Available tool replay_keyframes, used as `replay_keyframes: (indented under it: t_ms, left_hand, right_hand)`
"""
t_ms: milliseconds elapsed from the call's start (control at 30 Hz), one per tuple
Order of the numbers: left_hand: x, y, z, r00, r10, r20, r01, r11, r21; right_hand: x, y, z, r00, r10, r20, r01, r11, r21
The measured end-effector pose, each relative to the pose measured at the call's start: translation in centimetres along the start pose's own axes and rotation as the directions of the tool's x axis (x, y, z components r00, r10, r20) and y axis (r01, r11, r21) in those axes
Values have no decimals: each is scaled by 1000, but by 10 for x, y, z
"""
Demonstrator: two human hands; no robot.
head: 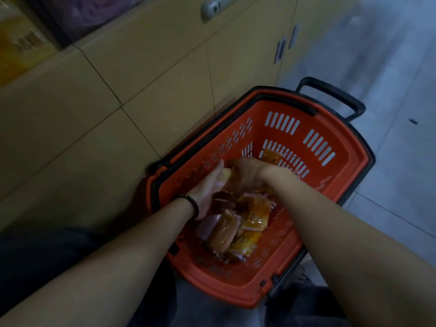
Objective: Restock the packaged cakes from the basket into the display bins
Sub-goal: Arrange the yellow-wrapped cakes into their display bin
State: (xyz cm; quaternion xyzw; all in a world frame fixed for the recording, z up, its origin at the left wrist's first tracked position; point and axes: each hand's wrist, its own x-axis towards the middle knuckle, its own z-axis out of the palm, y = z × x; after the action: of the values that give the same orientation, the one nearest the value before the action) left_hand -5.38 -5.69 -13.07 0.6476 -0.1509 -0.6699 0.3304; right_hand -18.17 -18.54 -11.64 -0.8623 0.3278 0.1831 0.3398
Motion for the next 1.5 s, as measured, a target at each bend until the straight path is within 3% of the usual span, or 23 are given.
replay_keyframes:
  t_ms: [167, 233, 300, 533, 600, 667, 733, 900, 1033, 1200, 1333, 1433, 1500]
  left_hand:
    - [8, 3, -3, 999, -21, -34, 16, 988, -154]
    - [5, 4, -3, 999, -27, -46, 21, 993, -117]
    - [5, 2, -4, 997, -16, -73, 11, 997, -75]
    - [7, -4, -8, 984, 108, -142, -98, 992, 80]
    - [9, -7, -10, 986, 117, -118, -106, 990, 90]
    - [12, -9, -13, 988, 124, -94, -113, 987, 115]
    - [13, -11, -14, 983, 142, -113, -120, 976, 180]
    - [12, -17, -17, 977, 144, -160, -80, 934, 348]
    - [14, -19, -20, 973, 149, -178, -76, 929, 363]
    - [15, -18, -25, 970, 135, -200, -51, 924, 380]
    - [16, -21, -28, 968, 137, -212, -26, 890, 456]
    - [16, -21, -28, 964, 150, -219, -28, 879, 477]
    - [14, -20, -28, 965, 149, -214, -26, 871, 491]
  right_hand:
    - [-10, 16, -19, 999, 30, 39, -38, 976, 217]
    - [-7, 19, -16, 996, 73, 52, -89, 855, 511]
    - [-5, 21, -14, 989, 150, 10, -118, 733, 670]
    - [-1, 24, -12, 926, 350, -142, -105, 601, 793]
    - [-2, 24, -11, 909, 409, -87, -221, 646, 731]
    - [-7, 21, -8, 914, 405, -31, -336, 797, 502]
    - [-8, 23, 2, 918, 396, 41, -389, 871, 299]
    - [1, 43, 29, 858, 458, 230, -474, 880, 16]
    - [-1, 36, 30, 869, 445, 215, -417, 894, -163]
    - [-5, 32, 30, 782, 553, 289, -502, 832, -235]
    - [-1, 32, 35, 780, 536, 323, -467, 842, -268]
    - [-6, 31, 31, 831, 484, 273, -442, 874, -203]
    - [-5, 35, 33, 794, 491, 358, -482, 868, -122]
